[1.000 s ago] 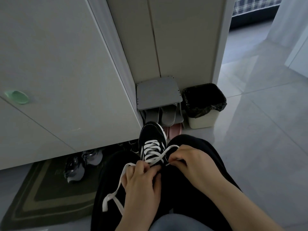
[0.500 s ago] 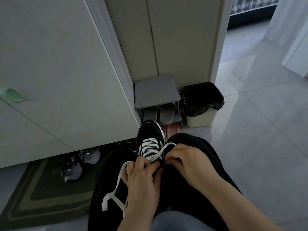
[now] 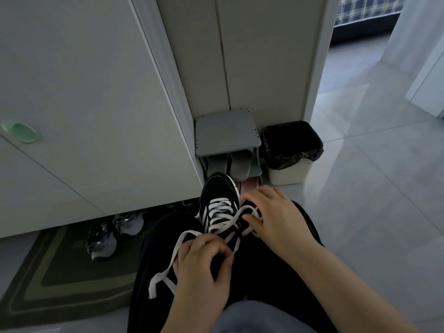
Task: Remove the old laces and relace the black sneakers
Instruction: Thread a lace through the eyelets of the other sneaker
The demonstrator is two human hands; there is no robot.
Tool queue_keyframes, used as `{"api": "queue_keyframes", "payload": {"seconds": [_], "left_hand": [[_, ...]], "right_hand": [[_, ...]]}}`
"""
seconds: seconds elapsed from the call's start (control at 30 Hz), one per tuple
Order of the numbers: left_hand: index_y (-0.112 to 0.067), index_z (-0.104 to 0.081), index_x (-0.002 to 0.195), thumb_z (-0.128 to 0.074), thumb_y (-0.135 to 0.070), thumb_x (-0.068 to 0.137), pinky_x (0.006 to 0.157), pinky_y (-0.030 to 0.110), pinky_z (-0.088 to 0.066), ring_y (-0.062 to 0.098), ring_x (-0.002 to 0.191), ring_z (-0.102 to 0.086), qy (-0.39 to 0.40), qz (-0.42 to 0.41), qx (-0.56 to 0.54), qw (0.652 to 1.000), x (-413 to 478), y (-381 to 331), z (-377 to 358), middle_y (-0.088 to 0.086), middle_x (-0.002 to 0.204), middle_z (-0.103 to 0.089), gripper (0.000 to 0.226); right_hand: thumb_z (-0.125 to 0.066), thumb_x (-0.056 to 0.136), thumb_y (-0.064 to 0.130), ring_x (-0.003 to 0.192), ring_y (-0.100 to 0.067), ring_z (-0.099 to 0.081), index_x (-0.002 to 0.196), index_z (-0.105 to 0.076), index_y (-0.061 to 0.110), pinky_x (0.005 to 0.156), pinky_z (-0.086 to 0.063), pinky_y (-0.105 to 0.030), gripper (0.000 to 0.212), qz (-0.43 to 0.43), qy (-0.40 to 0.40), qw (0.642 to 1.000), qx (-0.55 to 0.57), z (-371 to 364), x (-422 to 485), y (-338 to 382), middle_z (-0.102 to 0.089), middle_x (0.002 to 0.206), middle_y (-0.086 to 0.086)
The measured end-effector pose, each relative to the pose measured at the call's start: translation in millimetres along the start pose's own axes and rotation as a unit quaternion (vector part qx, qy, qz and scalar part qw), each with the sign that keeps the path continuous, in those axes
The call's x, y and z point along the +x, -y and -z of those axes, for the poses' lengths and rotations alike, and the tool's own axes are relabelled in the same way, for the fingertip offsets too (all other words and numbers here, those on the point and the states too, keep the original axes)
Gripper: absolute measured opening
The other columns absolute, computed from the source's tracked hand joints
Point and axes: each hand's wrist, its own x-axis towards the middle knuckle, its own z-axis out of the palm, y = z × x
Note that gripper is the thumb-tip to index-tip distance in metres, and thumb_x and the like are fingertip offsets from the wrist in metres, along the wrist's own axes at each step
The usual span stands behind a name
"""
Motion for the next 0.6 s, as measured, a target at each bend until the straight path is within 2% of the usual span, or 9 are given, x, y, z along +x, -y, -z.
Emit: {"api": "queue_keyframes", "payload": {"seconds": [0.07,0.13,0.2,0.27,0.3,0.37,0.43,0.47,0.6], "left_hand": [[-0.034,-0.063,0.072,-0.06,-0.042,0.072,0.089,0.008,-0.034,-0.008,0.109,-0.051,0.036,0.001,-0.199,0.979,-8.3,-10.5,21.5,-0.029,0.109,-0.061,0.009],[-0.029,-0.066,0.078,-0.067,-0.047,0.068,0.096,0.019,-0.041,0.009,0.114,-0.058,0.078,0.028,-0.43,0.899,-13.7,-19.9,39.9,-0.004,0.112,-0.068,0.021],[-0.017,-0.066,0.072,-0.079,-0.04,0.063,0.082,0.03,-0.053,0.027,0.089,-0.068,0.064,0.059,-0.59,0.803,-12.6,-23.4,52.5,0.018,0.081,-0.07,0.028],[-0.012,-0.059,0.067,-0.078,-0.025,0.067,0.055,0.03,-0.053,0.023,0.046,-0.054,0.03,0.117,-0.633,0.764,-7.3,-26.1,59.5,0.012,0.048,-0.049,0.023],[-0.01,-0.055,0.069,-0.07,-0.017,0.075,0.044,0.026,-0.045,0.016,0.038,-0.04,0.029,0.15,-0.605,0.781,-4.8,-25.9,59.2,0.006,0.044,-0.039,0.018],[-0.008,-0.049,0.08,-0.051,-0.007,0.09,0.04,0.019,-0.032,0.008,0.039,-0.031,0.072,0.192,-0.456,0.866,0.8,-19.8,48.9,-0.002,0.046,-0.037,0.01],[-0.018,-0.05,0.093,-0.049,-0.017,0.094,0.046,0.014,-0.032,0.002,0.044,-0.038,0.115,0.138,-0.248,0.952,2.7,-15.3,32.2,-0.008,0.052,-0.046,0.001],[-0.024,-0.049,0.099,-0.051,-0.025,0.093,0.051,0.012,-0.035,0.001,0.05,-0.045,0.117,0.1,-0.151,0.977,2.2,-12.3,23.6,-0.011,0.059,-0.052,0.006],[-0.032,-0.048,0.12,-0.051,-0.036,0.092,0.078,0.012,-0.039,-0.001,0.096,-0.053,0.058,0.012,0.04,0.997,10.1,-7.4,2.3,-0.015,0.107,-0.057,0.029]], "right_hand": [[-0.058,0.089,0.027,0.105,-0.018,-0.051,0.123,-0.057,0.024,0.086,-0.039,-0.028,0.034,-0.012,0.064,0.997,-0.033,1.0,8.9,-1.8,-0.062,0.112,0.006],[-0.055,0.091,0.026,0.095,-0.012,-0.056,0.11,-0.065,0.024,0.08,-0.042,-0.025,0.022,-0.038,0.12,0.992,-0.005,5.5,15.0,-4.9,-0.067,0.1,0.008],[-0.058,0.09,0.023,0.084,-0.005,-0.058,0.097,-0.07,0.023,0.073,-0.042,-0.02,0.014,-0.06,0.154,0.985,0.047,15.7,18.2,-12.1,-0.066,0.088,0.014],[-0.061,0.088,0.023,0.077,-0.002,-0.06,0.091,-0.072,0.023,0.071,-0.043,-0.018,0.011,-0.065,0.218,0.97,0.087,31.1,19.5,-18.4,-0.066,0.082,0.015],[-0.063,0.088,0.024,0.074,0.0,-0.06,0.09,-0.072,0.023,0.07,-0.044,-0.016,0.01,-0.059,0.256,0.959,0.103,39.5,19.5,-20.3,-0.068,0.08,0.013],[-0.065,0.086,0.026,0.063,0.004,-0.059,0.092,-0.073,0.023,0.059,-0.039,-0.009,0.01,-0.054,0.315,0.938,0.137,55.2,17.1,-19.9,-0.068,0.071,0.012],[-0.068,0.084,0.026,0.053,0.006,-0.054,0.094,-0.074,0.023,0.053,-0.035,-0.006,0.012,-0.056,0.335,0.928,0.156,62.4,14.4,-18.2,-0.065,0.063,0.011],[-0.069,0.083,0.027,0.053,0.006,-0.054,0.095,-0.074,0.023,0.053,-0.035,-0.006,0.014,-0.056,0.331,0.929,0.156,62.1,13.0,-17.0,-0.065,0.064,0.011],[-0.07,0.075,0.047,0.077,-0.002,-0.058,0.104,-0.067,0.032,0.072,-0.046,-0.021,0.032,-0.032,0.256,0.964,0.059,36.6,7.1,-12.6,-0.063,0.084,0.012]]}}
